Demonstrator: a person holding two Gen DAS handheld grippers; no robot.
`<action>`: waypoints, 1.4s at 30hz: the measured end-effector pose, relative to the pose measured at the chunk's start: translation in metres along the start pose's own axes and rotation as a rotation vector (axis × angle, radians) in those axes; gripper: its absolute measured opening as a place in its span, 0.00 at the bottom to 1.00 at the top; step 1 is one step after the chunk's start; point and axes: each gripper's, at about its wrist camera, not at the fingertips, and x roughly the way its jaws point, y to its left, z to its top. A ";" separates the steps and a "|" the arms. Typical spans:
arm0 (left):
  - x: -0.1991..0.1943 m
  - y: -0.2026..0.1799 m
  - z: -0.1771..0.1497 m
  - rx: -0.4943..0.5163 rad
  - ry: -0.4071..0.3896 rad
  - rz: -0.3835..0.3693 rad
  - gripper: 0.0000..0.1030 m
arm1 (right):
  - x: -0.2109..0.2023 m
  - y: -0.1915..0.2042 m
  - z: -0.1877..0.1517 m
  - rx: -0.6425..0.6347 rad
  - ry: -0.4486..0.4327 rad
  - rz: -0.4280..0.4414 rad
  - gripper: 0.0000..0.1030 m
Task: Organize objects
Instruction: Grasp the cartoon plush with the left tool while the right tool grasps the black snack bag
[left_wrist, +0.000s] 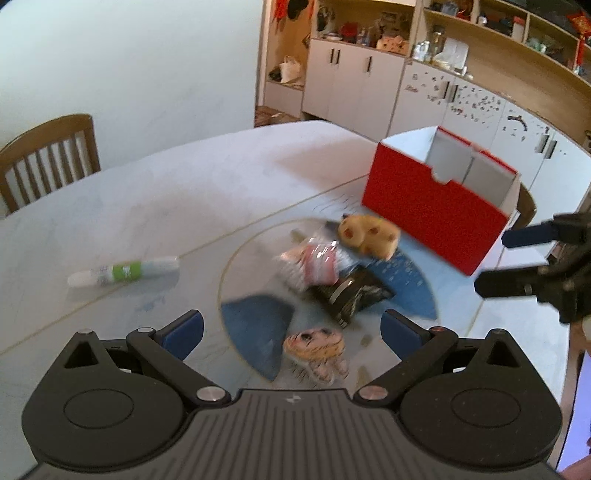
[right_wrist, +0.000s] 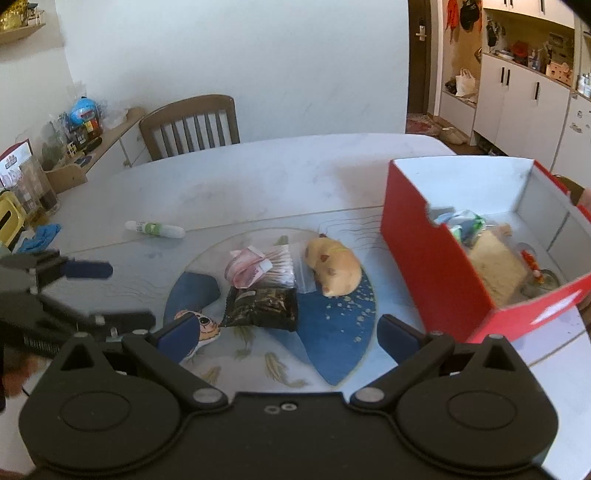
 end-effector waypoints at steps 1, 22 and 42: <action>0.003 0.001 -0.005 0.000 0.003 0.001 1.00 | 0.005 0.001 0.001 -0.002 0.004 -0.003 0.99; 0.064 -0.026 -0.041 0.086 0.001 0.029 0.99 | 0.103 0.021 0.014 0.007 0.135 -0.008 0.98; 0.072 -0.033 -0.042 0.068 -0.011 0.042 0.56 | 0.119 0.020 0.012 0.038 0.186 0.007 0.67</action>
